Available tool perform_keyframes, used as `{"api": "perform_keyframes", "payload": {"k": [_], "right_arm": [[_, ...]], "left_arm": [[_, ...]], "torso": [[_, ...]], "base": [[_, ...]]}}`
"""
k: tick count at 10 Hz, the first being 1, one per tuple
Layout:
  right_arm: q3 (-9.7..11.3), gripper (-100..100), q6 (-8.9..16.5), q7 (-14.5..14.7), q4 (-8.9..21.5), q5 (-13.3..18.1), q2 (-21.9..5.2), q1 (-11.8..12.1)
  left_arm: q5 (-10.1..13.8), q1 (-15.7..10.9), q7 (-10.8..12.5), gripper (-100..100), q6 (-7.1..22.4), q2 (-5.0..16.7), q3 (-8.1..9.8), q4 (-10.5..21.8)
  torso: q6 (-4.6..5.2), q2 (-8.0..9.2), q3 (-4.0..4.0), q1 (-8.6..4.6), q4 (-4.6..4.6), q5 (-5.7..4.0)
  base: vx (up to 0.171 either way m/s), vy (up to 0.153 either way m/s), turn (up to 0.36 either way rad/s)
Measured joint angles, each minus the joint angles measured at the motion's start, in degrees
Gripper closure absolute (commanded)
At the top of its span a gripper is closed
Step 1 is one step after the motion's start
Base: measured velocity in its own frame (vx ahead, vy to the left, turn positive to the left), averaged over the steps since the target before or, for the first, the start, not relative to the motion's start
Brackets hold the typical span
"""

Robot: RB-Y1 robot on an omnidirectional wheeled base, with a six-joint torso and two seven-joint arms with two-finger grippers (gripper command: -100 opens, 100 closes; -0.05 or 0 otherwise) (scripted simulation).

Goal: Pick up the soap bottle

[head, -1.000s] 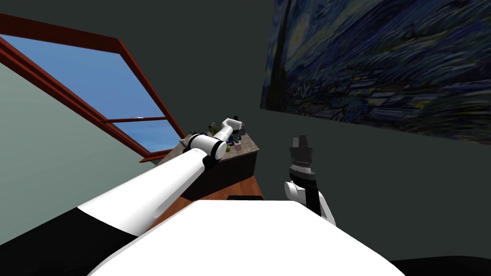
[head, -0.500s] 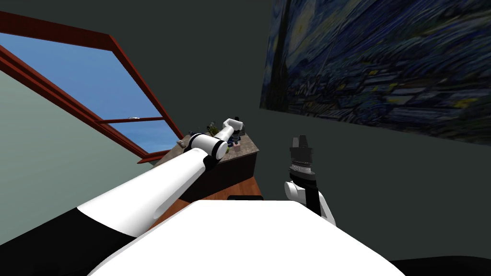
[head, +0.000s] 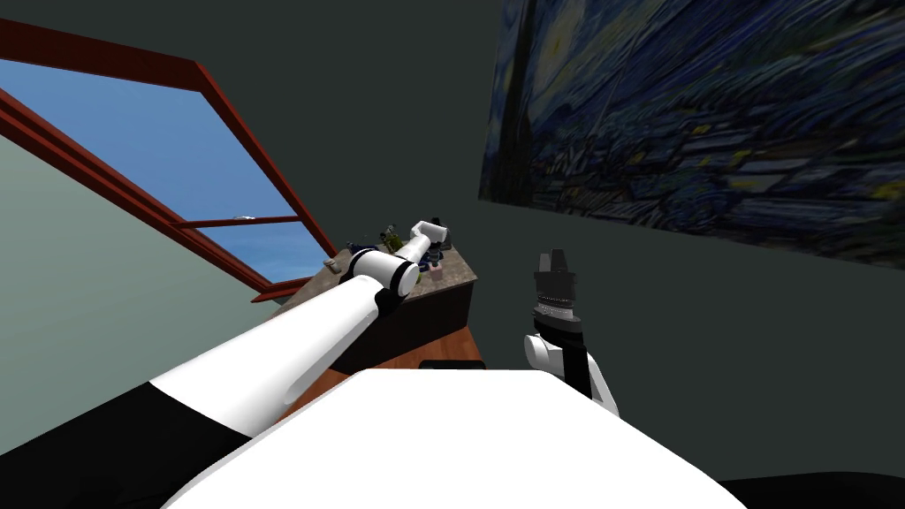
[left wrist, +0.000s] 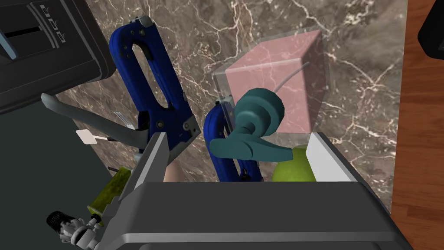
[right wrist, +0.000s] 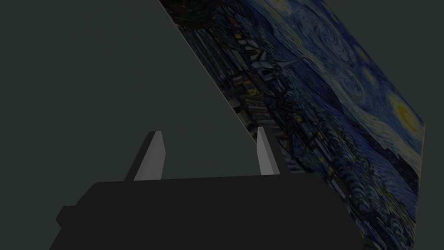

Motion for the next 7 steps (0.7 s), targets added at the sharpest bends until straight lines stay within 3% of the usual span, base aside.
{"api": "perform_keyframes", "payload": {"k": [1, 5, 6, 7], "right_arm": [[0.0, 0, 0.0, 0.0, 0.0, 0.0, 0.0, 0.0], [0.0, 0, 0.0, 0.0, 0.0, 0.0, 0.0, 0.0], [0.0, 0, 0.0, 0.0, 0.0, 0.0, 0.0, 0.0], [0.0, 0, 0.0, 0.0, 0.0, 0.0, 0.0, 0.0]], "left_arm": [[0.0, 0.0, 0.0, 100, -0.1, 0.0, 0.00, 0.2], [0.0, -0.1, 0.0, 100, -0.2, 0.0, -0.02, 0.1], [0.0, -0.1, 0.0, 0, -0.2, 0.0, -0.03, 0.1], [0.0, -0.1, 0.0, 100, -0.2, 0.0, -0.03, 0.1]], "torso": [[0.00, 0.01, 0.01, 0.00, 0.01, 0.00], [0.00, -0.04, -0.04, 0.00, -0.05, 0.01], [-0.01, -0.04, -0.05, 0.01, -0.05, 0.01], [-0.01, -0.04, -0.05, 0.01, -0.05, 0.01]], "base": [[0.000, 0.000, 0.000], [0.000, 0.000, 0.000], [0.000, 0.000, 0.000], [-0.030, 0.006, 0.003]]}}
